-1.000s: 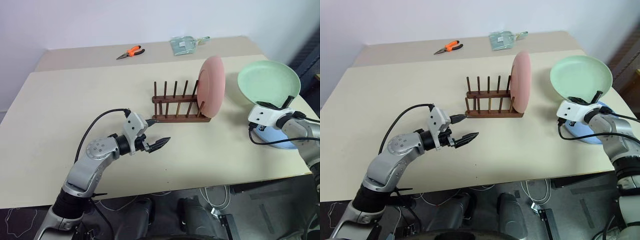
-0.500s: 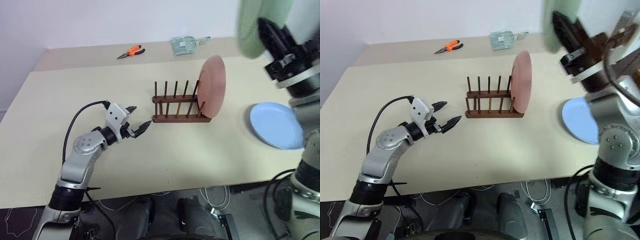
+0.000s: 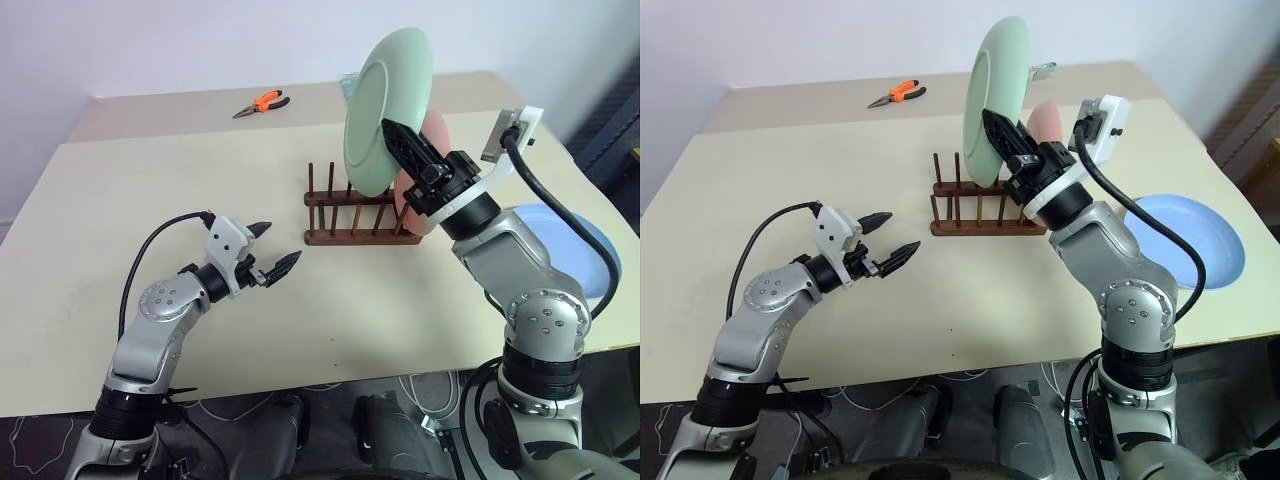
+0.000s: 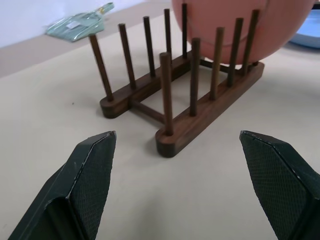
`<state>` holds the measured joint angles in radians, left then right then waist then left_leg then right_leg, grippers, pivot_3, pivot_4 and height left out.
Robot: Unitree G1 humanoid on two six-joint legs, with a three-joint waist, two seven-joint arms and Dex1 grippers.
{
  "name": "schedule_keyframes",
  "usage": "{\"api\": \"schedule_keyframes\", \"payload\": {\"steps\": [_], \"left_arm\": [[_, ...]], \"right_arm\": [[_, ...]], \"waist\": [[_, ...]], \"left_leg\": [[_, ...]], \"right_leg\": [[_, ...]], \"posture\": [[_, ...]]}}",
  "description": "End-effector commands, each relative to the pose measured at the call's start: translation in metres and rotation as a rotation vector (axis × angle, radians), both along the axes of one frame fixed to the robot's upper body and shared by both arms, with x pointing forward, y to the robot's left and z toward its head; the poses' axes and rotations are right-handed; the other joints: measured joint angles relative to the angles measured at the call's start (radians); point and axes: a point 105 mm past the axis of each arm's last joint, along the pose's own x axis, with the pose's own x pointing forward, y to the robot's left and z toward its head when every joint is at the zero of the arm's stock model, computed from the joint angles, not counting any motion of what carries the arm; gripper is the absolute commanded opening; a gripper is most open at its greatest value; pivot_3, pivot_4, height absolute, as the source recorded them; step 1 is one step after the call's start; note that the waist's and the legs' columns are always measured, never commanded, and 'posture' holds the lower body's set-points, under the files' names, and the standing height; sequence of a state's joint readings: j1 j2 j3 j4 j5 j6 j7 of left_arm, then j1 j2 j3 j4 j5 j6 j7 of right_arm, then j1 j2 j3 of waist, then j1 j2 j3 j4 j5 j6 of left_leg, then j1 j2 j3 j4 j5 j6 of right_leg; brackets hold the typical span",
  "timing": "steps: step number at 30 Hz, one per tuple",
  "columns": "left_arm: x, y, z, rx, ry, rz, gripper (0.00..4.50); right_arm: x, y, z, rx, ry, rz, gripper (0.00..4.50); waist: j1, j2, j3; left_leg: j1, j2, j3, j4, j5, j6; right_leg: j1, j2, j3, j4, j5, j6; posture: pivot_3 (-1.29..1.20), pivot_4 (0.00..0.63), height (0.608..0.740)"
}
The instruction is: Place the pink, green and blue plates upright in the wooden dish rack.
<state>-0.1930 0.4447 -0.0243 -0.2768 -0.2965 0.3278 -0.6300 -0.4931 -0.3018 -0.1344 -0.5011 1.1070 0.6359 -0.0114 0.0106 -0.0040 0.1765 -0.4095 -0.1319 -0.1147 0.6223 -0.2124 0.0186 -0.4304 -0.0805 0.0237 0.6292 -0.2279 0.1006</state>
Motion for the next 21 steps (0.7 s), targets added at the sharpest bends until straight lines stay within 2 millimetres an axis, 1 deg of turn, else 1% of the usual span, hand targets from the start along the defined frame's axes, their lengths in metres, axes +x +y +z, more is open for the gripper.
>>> {"api": "schedule_keyframes", "payload": {"steps": [1,10,13,17,18,19,21], "left_arm": [[-0.005,-0.007,0.009,-0.015,-0.024,-0.034,4.08],[-0.009,-0.016,0.009,-0.019,-0.01,-0.08,4.08],[-0.011,-0.017,0.009,-0.019,-0.008,-0.084,4.08],[-0.012,-0.019,0.009,-0.019,-0.005,-0.089,4.08],[-0.013,-0.02,0.009,-0.02,-0.003,-0.092,4.08],[-0.014,-0.021,0.009,-0.021,0.0,-0.097,4.08],[-0.015,-0.023,0.008,-0.022,0.005,-0.103,4.08]], "right_arm": [[0.003,-0.001,-0.002,-0.046,-0.011,-0.029,0.02],[0.024,-0.008,-0.032,-0.141,0.1,-0.081,0.02],[0.026,-0.006,-0.036,-0.171,0.102,-0.078,1.1],[0.026,-0.003,-0.033,-0.231,0.061,-0.086,3.11],[0.026,-0.003,-0.032,-0.255,0.044,-0.095,3.73],[0.026,-0.004,-0.03,-0.283,0.017,-0.109,4.15],[0.026,-0.004,-0.024,-0.337,-0.036,-0.133,4.15]], "waist": [[-0.001,0.0,0.0],[0.0,0.0,0.0],[0.0,0.0,0.0],[0.0,0.0,0.0],[0.0,0.0,0.0],[0.0,0.0,0.0],[0.0,0.0,0.0]], "left_leg": [[0.0,0.0,0.0,0.0,0.0,0.0],[0.0,0.0,0.0,0.0,0.0,0.0],[0.0,0.0,0.0,0.0,0.0,0.0],[0.0,0.0,0.0,0.0,0.0,0.0],[0.0,0.0,0.0,0.0,0.0,0.0],[0.0,0.0,0.0,0.0,0.0,0.0],[0.0,0.0,0.0,0.0,0.0,0.0]], "right_leg": [[0.0,0.0,0.0,0.0,0.0,0.0],[0.0,0.0,0.0,0.0,0.0,0.0],[0.0,0.0,0.0,0.0,0.0,0.0],[0.0,0.0,0.0,0.0,0.0,0.0],[0.0,0.0,0.0,0.0,0.0,0.0],[0.0,0.0,0.0,0.0,0.0,0.0],[0.0,0.0,0.0,0.0,0.0,0.0]], "posture": [[0.0,0.15,0.729],[0.0,0.15,0.729],[0.0,0.15,0.729],[0.0,0.15,0.729],[0.0,0.15,0.729],[0.0,0.15,0.729],[0.0,0.15,0.729]]}}
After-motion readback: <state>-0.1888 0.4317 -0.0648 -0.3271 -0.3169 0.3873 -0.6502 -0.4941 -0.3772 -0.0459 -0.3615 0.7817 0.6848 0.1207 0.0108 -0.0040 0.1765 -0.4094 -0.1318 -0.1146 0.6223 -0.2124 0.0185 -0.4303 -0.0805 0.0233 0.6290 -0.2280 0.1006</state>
